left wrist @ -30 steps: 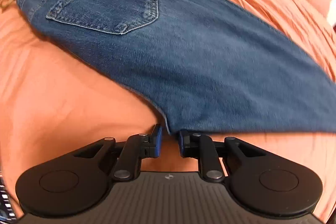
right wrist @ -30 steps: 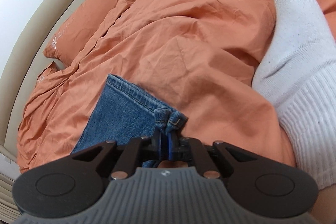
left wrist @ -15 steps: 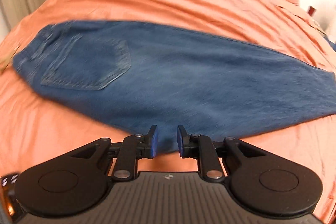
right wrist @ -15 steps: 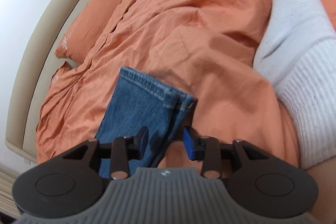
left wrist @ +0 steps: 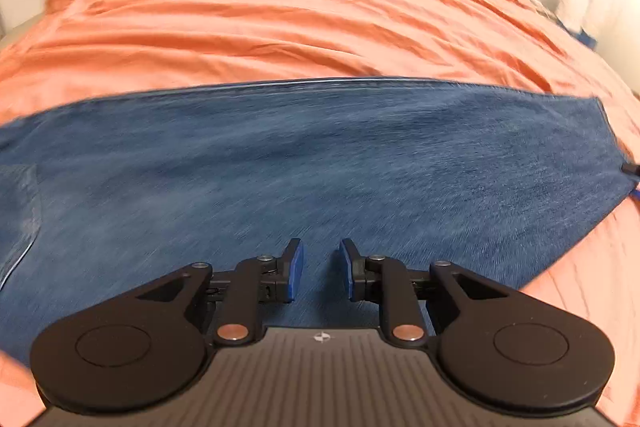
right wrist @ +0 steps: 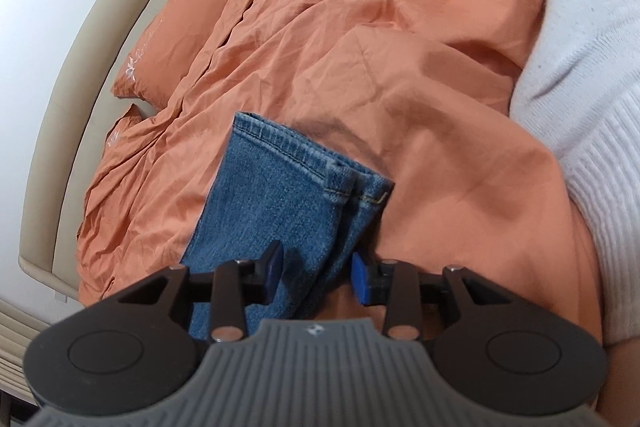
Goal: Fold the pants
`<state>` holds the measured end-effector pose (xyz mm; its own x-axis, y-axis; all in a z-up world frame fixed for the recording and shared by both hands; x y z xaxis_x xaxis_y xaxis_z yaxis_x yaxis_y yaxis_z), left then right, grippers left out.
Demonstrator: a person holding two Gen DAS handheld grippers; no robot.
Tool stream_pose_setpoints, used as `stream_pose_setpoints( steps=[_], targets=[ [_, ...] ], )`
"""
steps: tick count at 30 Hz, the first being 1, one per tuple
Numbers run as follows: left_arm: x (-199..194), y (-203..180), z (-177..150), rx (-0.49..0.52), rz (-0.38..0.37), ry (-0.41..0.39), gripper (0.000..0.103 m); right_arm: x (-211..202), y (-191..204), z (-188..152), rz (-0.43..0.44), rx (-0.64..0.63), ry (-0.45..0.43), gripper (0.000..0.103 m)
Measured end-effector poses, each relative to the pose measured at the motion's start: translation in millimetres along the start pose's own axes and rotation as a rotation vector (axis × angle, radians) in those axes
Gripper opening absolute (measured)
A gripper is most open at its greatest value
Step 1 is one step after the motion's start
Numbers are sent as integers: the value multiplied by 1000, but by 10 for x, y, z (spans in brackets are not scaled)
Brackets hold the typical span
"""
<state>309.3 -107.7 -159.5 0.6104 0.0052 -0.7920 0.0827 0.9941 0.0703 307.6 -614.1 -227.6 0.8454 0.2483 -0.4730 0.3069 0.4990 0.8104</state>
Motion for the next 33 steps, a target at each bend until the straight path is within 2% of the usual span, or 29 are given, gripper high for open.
stream_pose_setpoints(
  steps=[10, 21, 24, 26, 27, 33],
  targets=[
    [530, -546, 438, 248, -46, -10, 25, 85, -64, 102, 36, 14, 78, 33],
    [1010, -778, 966, 259, -22, 16, 25, 225, -108, 302, 81, -4, 110, 30],
    [1067, -828, 1026, 269, -18, 17, 23, 268, -139, 380, 100, 1, 110, 25],
    [1112, -848, 1056, 264, -14, 29, 21, 279, -160, 402, 109, -1, 118, 16],
    [1123, -856, 1066, 265, -11, 32, 21, 273, -162, 407, 108, -9, 117, 15],
    [1082, -1000, 1157, 420, 59, -49, 21, 191, 16, 404, 80, -159, 90, 12]
  ],
)
Point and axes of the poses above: each gripper's, at about its wrist camera, not at the fingertips, and x roughly the way its jaws point, y to its left, z to its top, the point moved 9 cm from there along x, roughly the way its jaws point, and after that the axes turned 9 degrees about z, right-handed, at the moved point
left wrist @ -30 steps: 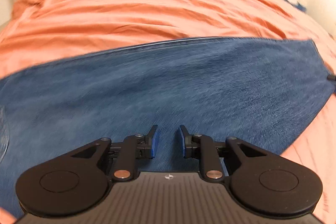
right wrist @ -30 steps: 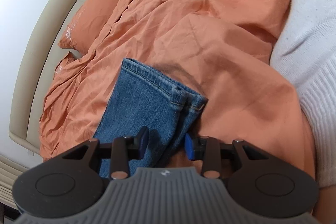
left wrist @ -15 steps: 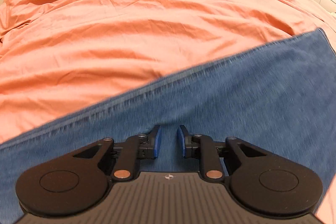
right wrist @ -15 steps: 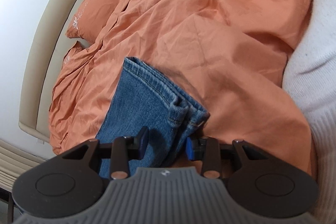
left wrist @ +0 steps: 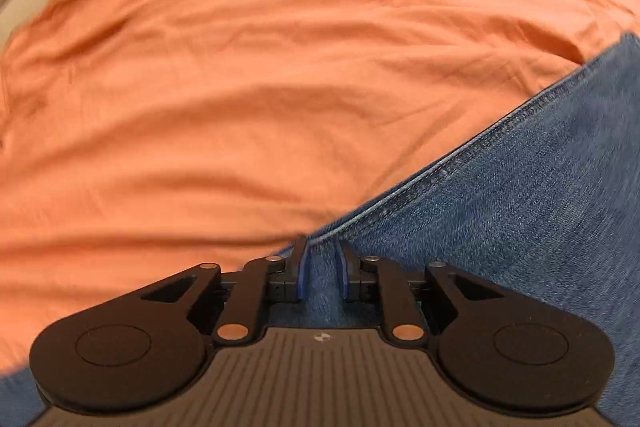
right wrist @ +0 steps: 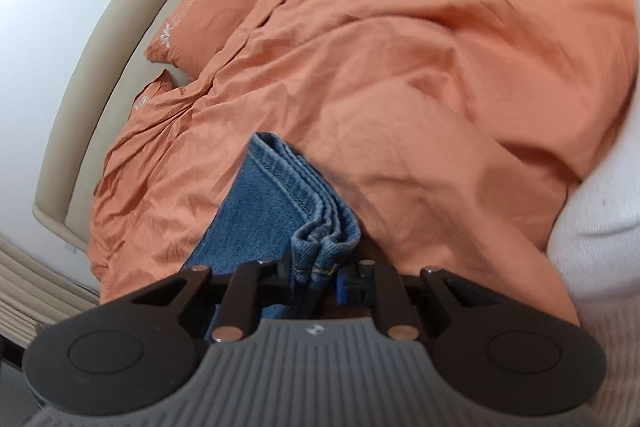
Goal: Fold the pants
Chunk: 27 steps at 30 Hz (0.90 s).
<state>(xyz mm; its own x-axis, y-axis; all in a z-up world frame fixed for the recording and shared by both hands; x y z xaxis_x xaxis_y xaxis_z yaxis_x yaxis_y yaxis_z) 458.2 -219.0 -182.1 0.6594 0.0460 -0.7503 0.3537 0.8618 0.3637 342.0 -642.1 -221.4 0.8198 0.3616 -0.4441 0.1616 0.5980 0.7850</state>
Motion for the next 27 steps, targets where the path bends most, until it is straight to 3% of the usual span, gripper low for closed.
stream_pose_setpoints(
  steps=[2, 5, 7, 11, 15, 18, 27],
  targets=[
    [-118, 0, 79, 4, 13, -43, 21, -4, 16, -2, -14, -25, -7, 12],
    [-326, -110, 125, -4, -78, -70, 21, -5, 16, -4, -14, -33, -15, 12],
    [-426, -264, 106, 50, -111, -77, 21, 7, 32, -1, -17, -45, -18, 12],
    [-339, -508, 69, 125, -91, -60, 21, -20, 105, 3, -13, -76, -38, 12],
    [-171, -557, 20, 112, -79, -9, 20, -84, 231, 26, -1, -111, -63, 11],
    [-283, -553, -8, 103, -84, -1, 17, -150, 372, 74, 18, -124, -79, 11],
    [-953, -894, -603, 128, -249, -10, 14, -314, 972, 195, 28, -229, -102, 11]
  ],
)
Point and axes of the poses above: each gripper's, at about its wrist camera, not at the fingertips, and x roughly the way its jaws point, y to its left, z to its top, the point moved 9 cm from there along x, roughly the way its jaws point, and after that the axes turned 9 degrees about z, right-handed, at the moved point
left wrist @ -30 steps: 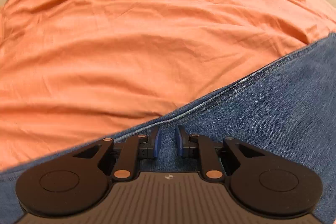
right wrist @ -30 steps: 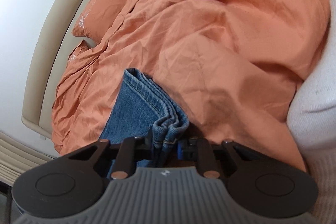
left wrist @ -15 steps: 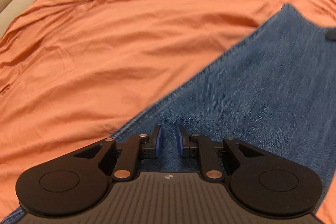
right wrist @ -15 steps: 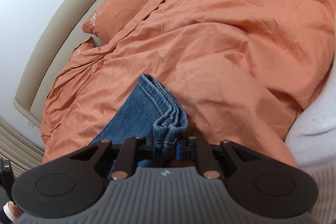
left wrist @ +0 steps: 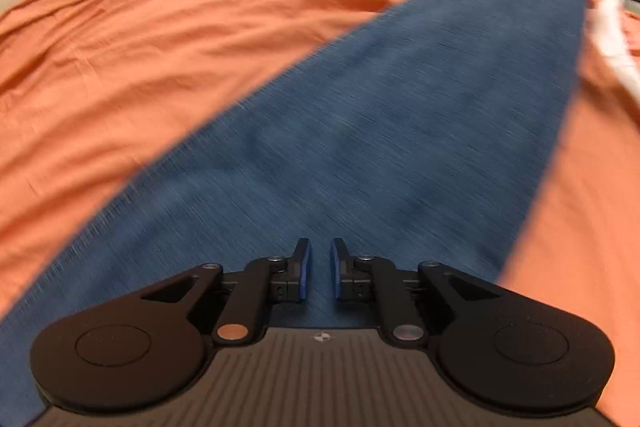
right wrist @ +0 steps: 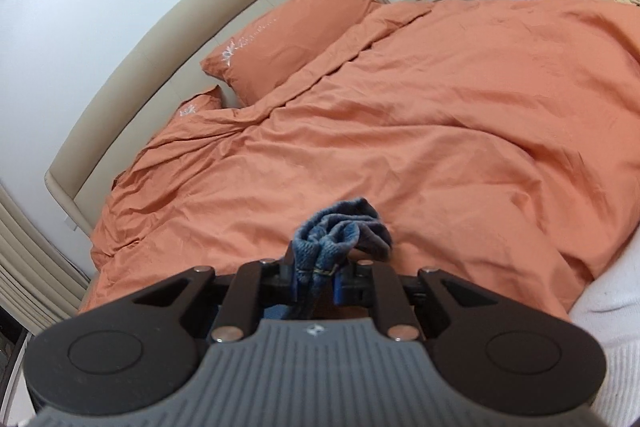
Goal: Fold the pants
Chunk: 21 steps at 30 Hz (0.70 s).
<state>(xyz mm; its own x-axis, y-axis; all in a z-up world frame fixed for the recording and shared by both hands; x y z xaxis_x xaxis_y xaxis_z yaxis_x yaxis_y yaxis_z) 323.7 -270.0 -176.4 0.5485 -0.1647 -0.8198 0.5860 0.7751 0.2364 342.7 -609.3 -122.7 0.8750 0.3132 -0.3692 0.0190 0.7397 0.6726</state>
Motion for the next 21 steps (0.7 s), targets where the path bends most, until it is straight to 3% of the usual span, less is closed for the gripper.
stream_pose_setpoints(
  steps=[5, 8, 11, 16, 21],
  targets=[
    [-300, -187, -266, -55, -94, 2, 11, 6, 363, 125, -23, -55, 27, 11],
    [-525, -174, -390, -82, -163, 12, 16, 3, 670, 202, -35, -113, 42, 10],
    [-837, 32, -452, -106, -142, -32, 18, -15, 1065, 271, -24, -172, 45, 10],
    [-1527, 688, -460, -187, -82, -115, 18, -27, 1836, 288, 4, -283, 46, 10],
    [-2276, 1494, -466, -256, 52, -182, 20, 140, 2592, 147, 35, -389, 66, 10]
  ],
)
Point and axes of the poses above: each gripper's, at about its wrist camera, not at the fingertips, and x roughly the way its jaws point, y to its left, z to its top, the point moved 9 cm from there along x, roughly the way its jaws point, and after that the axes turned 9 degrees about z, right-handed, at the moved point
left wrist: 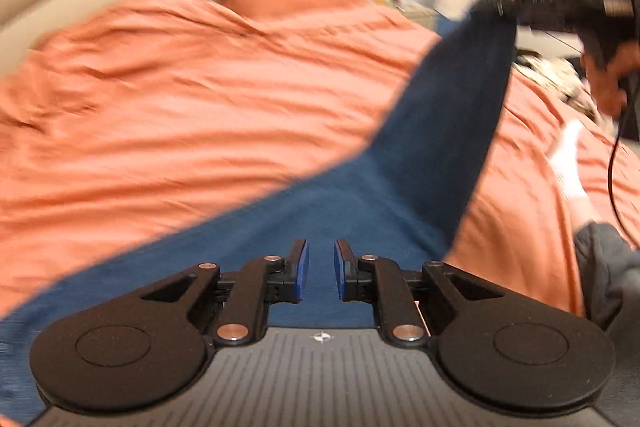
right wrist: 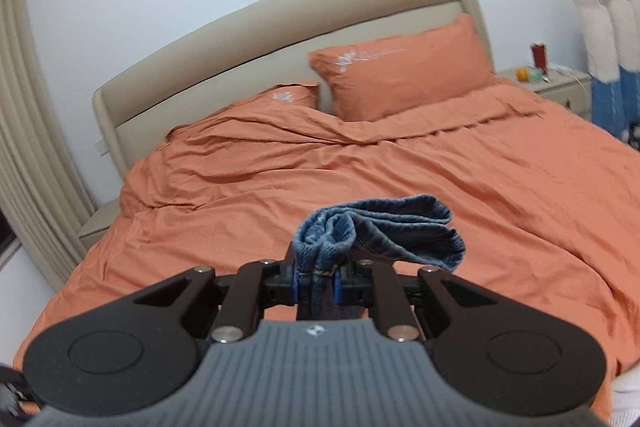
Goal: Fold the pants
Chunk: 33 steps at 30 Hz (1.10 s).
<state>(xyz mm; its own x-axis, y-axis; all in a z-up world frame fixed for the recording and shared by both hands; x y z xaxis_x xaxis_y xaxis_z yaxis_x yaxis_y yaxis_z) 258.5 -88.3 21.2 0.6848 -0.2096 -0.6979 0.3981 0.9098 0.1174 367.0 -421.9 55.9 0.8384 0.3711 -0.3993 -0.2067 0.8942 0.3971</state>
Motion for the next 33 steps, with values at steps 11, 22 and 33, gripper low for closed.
stream_pose_setpoints(
  steps=[11, 22, 33],
  targets=[
    [-674, 1137, -38, -161, 187, -8, 25, 952, 1394, -565, 93, -122, 145, 10],
    [128, 1155, -1100, -323, 45, 159, 32, 1683, 1805, -2485, 168, -95, 458, 8],
    [620, 1122, -1278, -526, -134, 169, 51, 1629, 2072, -3067, 271, -169, 616, 35]
  ],
)
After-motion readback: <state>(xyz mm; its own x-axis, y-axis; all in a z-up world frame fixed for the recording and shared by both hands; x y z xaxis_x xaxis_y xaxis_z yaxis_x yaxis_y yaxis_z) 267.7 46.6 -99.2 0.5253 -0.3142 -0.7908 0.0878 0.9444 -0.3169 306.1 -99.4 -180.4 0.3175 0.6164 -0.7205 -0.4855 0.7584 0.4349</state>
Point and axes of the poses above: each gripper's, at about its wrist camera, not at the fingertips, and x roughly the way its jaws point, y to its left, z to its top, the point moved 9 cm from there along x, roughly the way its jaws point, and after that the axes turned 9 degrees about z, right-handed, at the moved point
